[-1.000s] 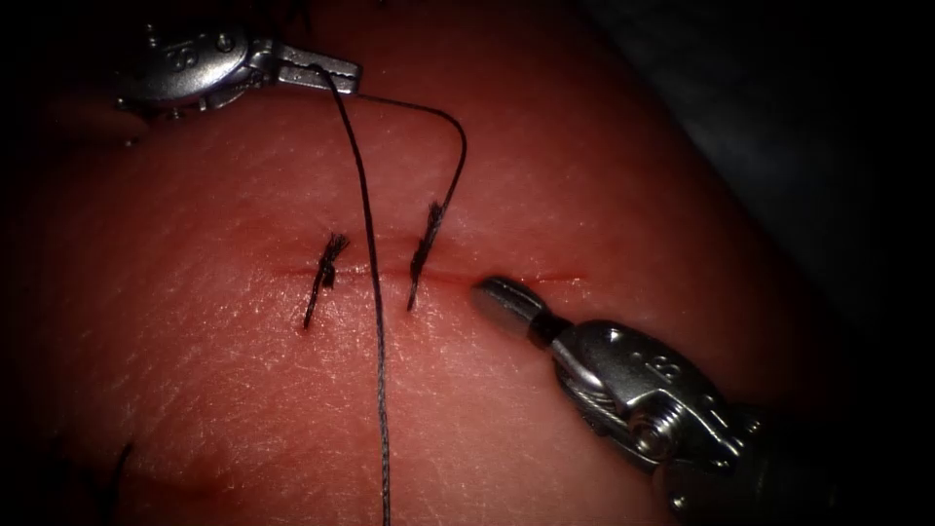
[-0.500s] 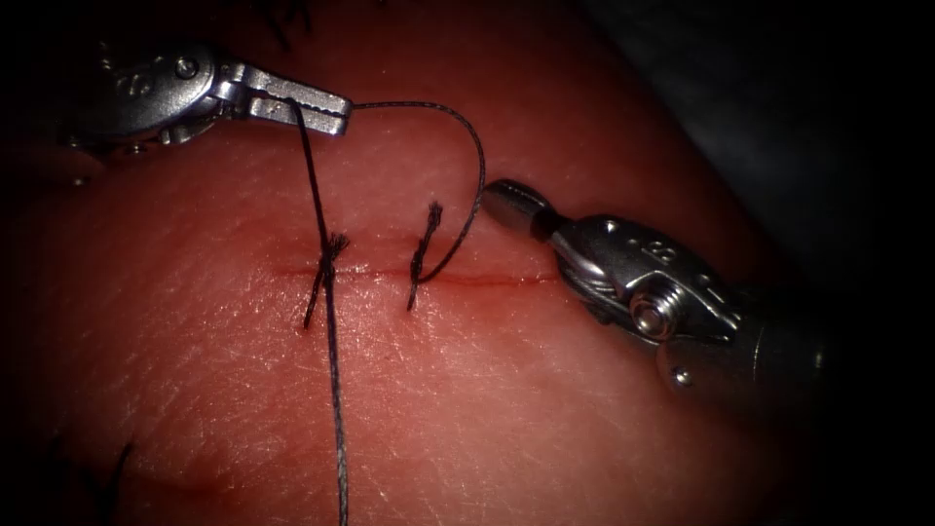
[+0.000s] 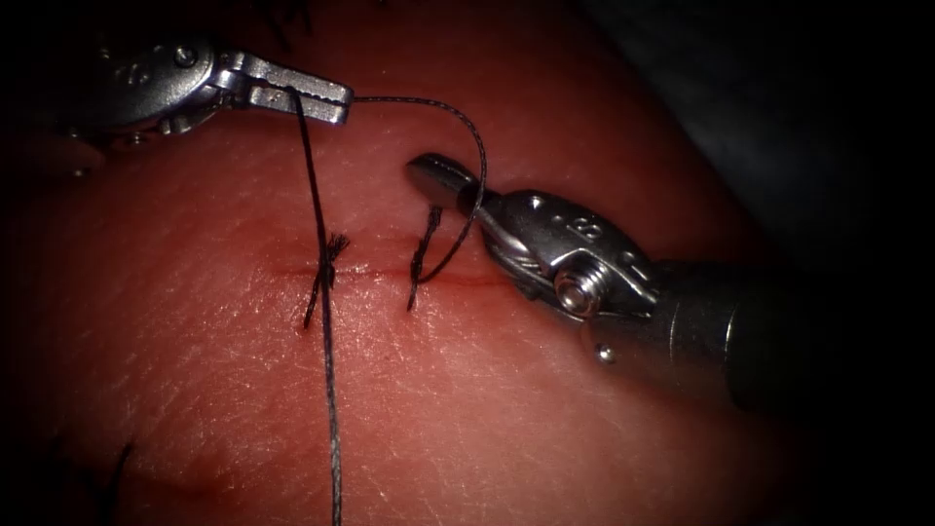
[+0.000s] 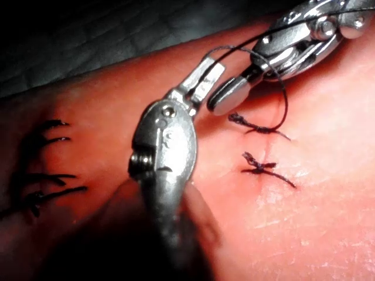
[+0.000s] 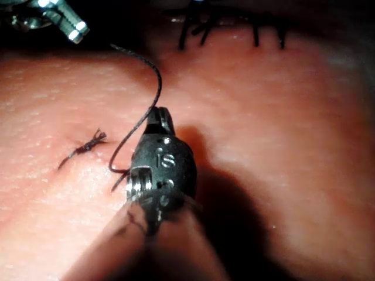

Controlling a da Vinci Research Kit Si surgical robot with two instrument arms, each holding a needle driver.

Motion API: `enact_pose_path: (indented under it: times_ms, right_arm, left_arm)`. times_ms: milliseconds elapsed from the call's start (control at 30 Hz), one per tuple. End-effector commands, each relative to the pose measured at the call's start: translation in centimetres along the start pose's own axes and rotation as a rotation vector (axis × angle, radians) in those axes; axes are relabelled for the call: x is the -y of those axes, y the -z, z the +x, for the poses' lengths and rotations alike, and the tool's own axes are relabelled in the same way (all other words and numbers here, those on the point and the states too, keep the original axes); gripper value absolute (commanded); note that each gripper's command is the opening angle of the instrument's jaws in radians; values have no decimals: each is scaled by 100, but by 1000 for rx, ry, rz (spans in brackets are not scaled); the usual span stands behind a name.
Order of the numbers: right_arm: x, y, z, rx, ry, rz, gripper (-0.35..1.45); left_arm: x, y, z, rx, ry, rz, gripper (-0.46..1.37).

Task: Wound Closure
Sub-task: Wrap the suture once counter-clockwise around the right gripper

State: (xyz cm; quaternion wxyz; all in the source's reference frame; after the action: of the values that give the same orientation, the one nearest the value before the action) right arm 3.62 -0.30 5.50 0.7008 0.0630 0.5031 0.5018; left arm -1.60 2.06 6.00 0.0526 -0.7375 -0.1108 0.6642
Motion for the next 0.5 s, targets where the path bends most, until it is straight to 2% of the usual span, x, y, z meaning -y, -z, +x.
enact_pose_path:
  times_ms: [33,200,500]
  right_arm:
    - [1,-1,0,0,2,9,-35]
    - [3,-2,-2,-15,10,44,-35]
    - [7,7,-11,-86,6,132,-35]
  left_arm:
    - [0,-2,-3,2,2,-2,-35]
    - [-2,-8,-19,5,10,-4,-35]
    - [4,3,-50,10,31,-13,-35]
